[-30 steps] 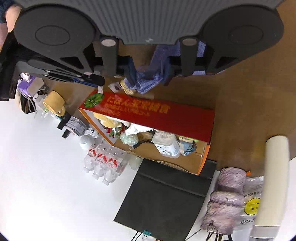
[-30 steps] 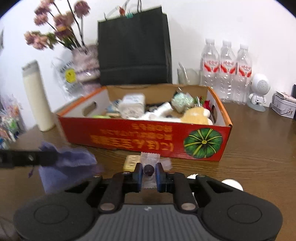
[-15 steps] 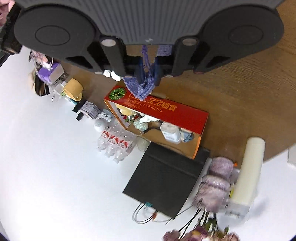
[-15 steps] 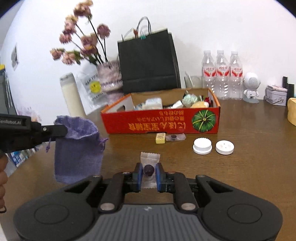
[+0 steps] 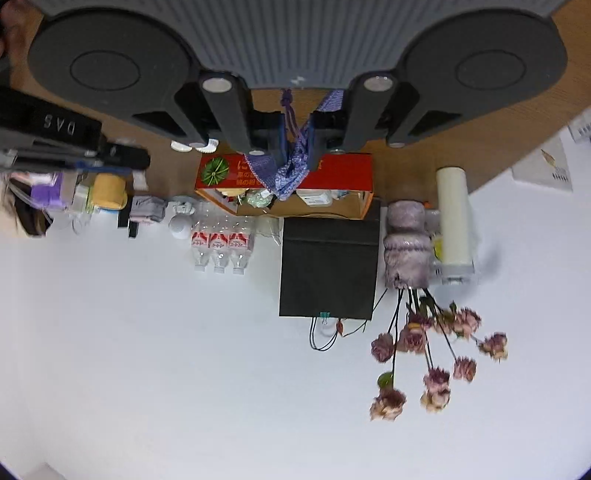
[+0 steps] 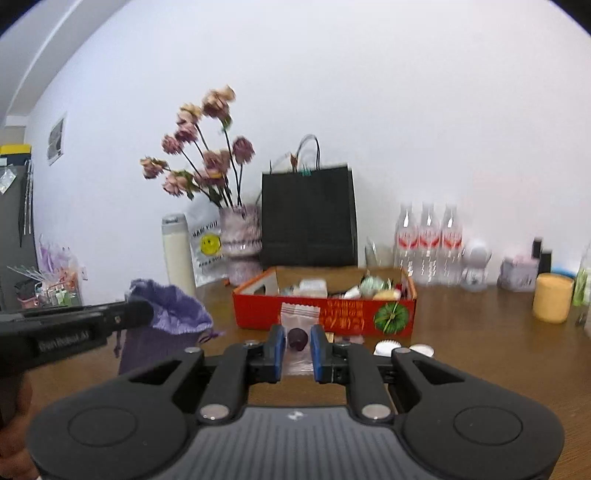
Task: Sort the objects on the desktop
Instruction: 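Carry pouch and packet into the box and open both grippers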
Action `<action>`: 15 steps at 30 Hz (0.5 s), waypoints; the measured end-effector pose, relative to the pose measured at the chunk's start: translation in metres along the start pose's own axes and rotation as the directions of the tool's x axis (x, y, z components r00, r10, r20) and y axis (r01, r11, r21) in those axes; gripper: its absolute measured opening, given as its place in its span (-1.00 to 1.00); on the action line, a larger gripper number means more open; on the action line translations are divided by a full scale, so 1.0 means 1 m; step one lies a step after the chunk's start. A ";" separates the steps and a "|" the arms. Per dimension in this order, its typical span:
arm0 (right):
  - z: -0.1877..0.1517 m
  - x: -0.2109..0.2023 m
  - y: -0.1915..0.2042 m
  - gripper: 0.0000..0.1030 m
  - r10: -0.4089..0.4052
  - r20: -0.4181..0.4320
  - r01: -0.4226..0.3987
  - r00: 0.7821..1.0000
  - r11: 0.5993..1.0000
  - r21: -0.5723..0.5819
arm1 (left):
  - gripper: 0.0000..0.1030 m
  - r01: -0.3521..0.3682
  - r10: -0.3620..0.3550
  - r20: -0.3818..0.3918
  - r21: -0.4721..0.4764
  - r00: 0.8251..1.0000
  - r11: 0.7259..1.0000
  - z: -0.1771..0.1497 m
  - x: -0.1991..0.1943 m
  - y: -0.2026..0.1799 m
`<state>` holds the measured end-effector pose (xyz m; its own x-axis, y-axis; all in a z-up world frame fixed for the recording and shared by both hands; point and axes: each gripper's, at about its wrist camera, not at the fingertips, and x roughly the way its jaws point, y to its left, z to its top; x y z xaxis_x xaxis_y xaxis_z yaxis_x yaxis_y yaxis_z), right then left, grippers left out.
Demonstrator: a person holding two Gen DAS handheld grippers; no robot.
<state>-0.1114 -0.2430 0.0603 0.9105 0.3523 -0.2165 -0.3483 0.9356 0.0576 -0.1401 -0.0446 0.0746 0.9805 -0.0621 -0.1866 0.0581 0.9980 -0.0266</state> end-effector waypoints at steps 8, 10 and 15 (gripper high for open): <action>-0.011 -0.012 0.014 -0.72 -0.006 0.120 0.012 0.993 0.999 -0.053 | -0.78 0.030 -0.029 0.091 -0.014 0.995 0.999 -0.007 -0.001 0.002; -0.006 0.000 0.012 -0.71 -0.005 0.109 0.010 0.994 0.999 -0.046 | -0.78 0.039 -0.037 0.083 -0.024 0.996 0.999 0.002 0.013 0.004; 0.017 0.053 -0.010 -0.71 -0.013 0.079 0.014 0.997 1.000 -0.011 | -0.78 0.069 -0.067 0.121 -0.013 0.990 0.998 0.026 0.062 0.003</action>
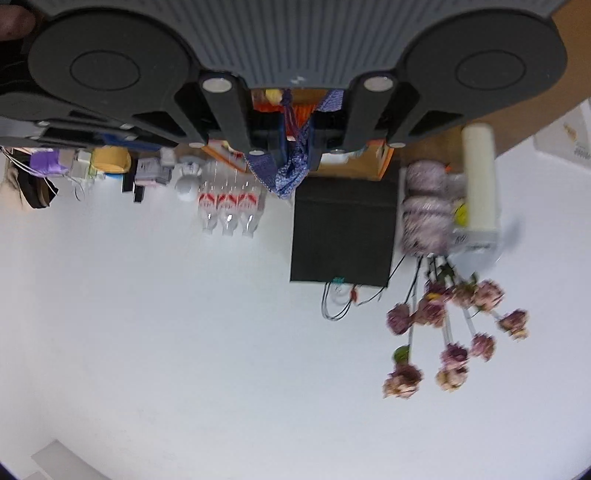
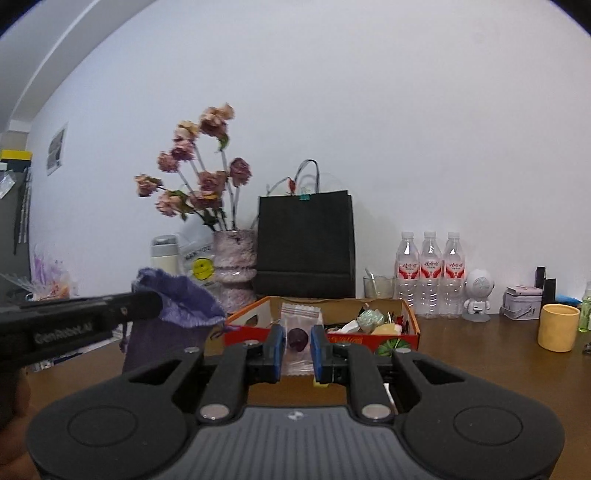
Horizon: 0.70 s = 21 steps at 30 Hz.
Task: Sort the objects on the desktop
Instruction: 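Carry pouch and packet into the box and open both grippers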
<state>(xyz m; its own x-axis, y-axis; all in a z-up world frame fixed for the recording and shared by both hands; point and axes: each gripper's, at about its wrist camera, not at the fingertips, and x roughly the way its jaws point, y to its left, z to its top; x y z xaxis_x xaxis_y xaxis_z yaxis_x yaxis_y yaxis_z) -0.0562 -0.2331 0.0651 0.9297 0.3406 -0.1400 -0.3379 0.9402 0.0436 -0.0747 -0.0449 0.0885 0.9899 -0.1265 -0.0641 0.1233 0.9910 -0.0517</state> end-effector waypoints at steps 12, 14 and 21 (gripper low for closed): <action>0.072 0.180 -0.078 -0.70 0.022 -0.032 -0.018 0.999 0.992 0.127 | -0.77 0.134 -0.157 -0.108 -0.196 0.982 0.971 0.072 0.201 0.043; 0.081 0.211 -0.089 -0.70 0.028 -0.077 -0.018 0.997 0.991 0.133 | -0.77 0.129 -0.169 -0.146 -0.251 0.975 0.959 0.074 0.232 0.054; 0.071 0.338 -0.120 -0.72 0.106 -0.407 -0.042 0.907 0.986 0.163 | -0.77 0.014 -0.284 -0.511 -0.468 0.811 0.884 0.028 0.362 0.104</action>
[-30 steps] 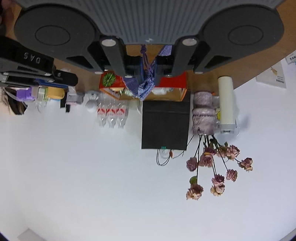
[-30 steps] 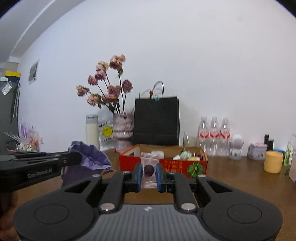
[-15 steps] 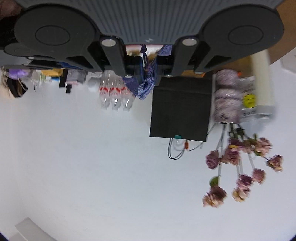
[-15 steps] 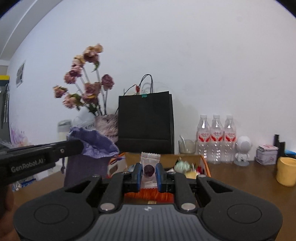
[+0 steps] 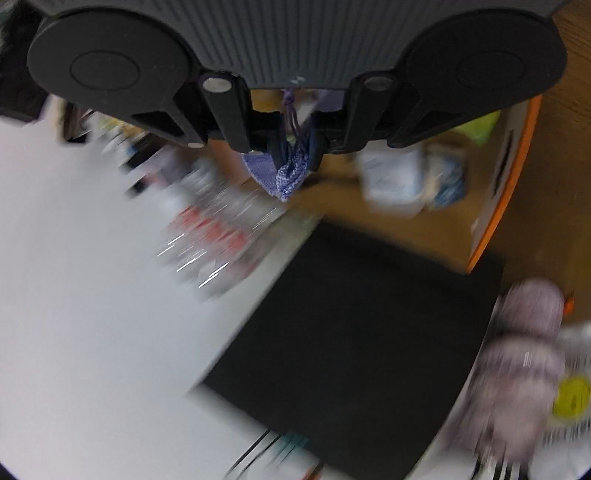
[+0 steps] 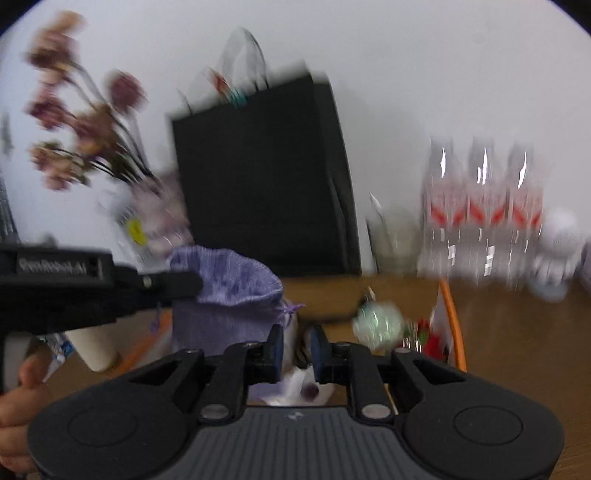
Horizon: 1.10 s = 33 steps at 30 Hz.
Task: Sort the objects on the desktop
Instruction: 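Carry pouch and packet into the box and open both grippers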
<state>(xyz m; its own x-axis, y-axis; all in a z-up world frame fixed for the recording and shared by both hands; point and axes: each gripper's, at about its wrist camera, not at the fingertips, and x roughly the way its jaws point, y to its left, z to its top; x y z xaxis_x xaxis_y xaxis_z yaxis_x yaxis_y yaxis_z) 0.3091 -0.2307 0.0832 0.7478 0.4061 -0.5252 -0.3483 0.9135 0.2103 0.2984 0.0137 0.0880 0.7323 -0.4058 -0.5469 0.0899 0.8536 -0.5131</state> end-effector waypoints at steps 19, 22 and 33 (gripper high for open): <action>0.016 0.094 -0.023 -0.19 -0.062 -0.445 0.102 0.894 0.993 0.065 | 1.00 -0.423 0.449 -0.078 0.223 0.890 0.878 0.025 0.023 -0.008; 0.034 0.064 -0.010 0.53 -0.079 -0.410 0.109 0.909 0.993 0.050 | 1.00 -0.470 0.492 -0.083 0.196 0.867 0.861 0.023 0.008 -0.011; 0.018 -0.008 0.018 0.71 -0.155 -0.401 0.194 0.903 0.979 0.059 | 1.00 -0.556 0.595 -0.043 0.308 0.803 0.772 -0.029 -0.036 -0.043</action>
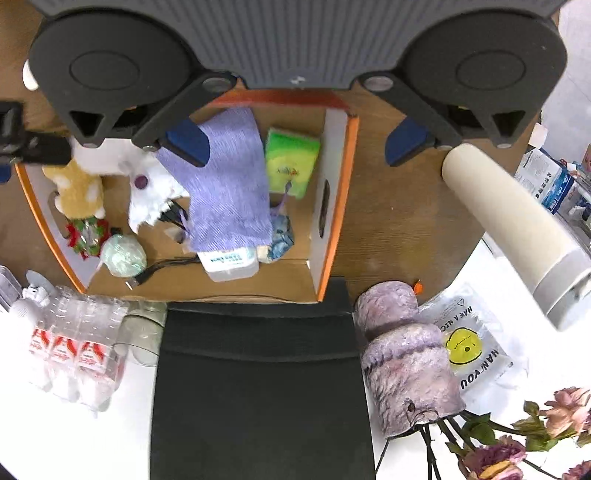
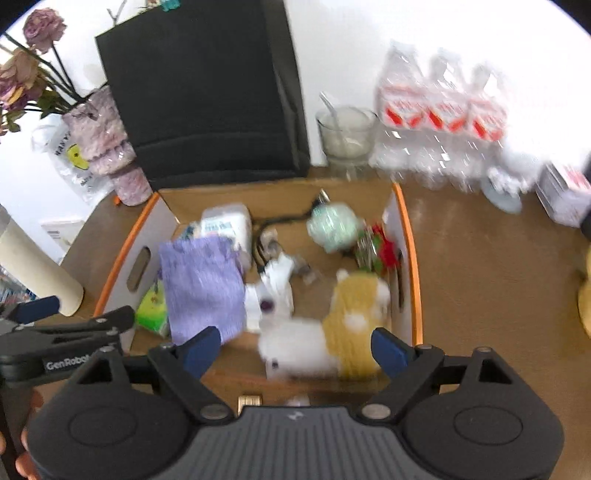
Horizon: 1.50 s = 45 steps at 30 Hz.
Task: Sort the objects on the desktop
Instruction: 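Carry pouch and packet into the box and open both grippers, then move both tools back toward the yellow block and white lids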
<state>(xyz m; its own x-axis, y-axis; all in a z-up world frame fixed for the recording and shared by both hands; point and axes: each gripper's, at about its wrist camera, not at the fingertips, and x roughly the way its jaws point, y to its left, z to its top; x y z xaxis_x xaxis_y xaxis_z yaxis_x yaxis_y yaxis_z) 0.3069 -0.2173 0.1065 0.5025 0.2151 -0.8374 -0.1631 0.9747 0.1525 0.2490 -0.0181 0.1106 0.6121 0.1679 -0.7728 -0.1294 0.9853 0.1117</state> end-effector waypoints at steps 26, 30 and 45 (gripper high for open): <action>-0.202 -0.051 0.011 0.73 0.000 0.596 0.051 0.803 0.996 -0.069 | 1.00 0.090 -0.062 0.538 -0.026 0.840 0.996 -0.163 -0.084 0.009; -0.232 -0.068 0.011 0.73 -0.013 0.595 0.054 0.803 0.997 -0.051 | 1.00 0.091 -0.081 0.546 0.009 0.834 0.996 -0.204 -0.108 0.012; -0.415 -0.133 0.017 0.76 -0.005 0.542 -0.001 0.841 1.000 0.011 | 1.00 0.149 -0.100 0.513 -0.057 0.853 0.987 -0.333 -0.177 0.038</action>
<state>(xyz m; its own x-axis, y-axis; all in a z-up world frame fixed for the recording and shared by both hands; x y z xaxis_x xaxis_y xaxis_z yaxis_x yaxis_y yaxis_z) -0.1150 -0.2546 0.0030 0.8830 0.2085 -0.4204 -0.1545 0.9751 0.1590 -0.1243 -0.0207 0.0438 0.9349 0.0614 -0.3496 -0.0805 0.9959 -0.0406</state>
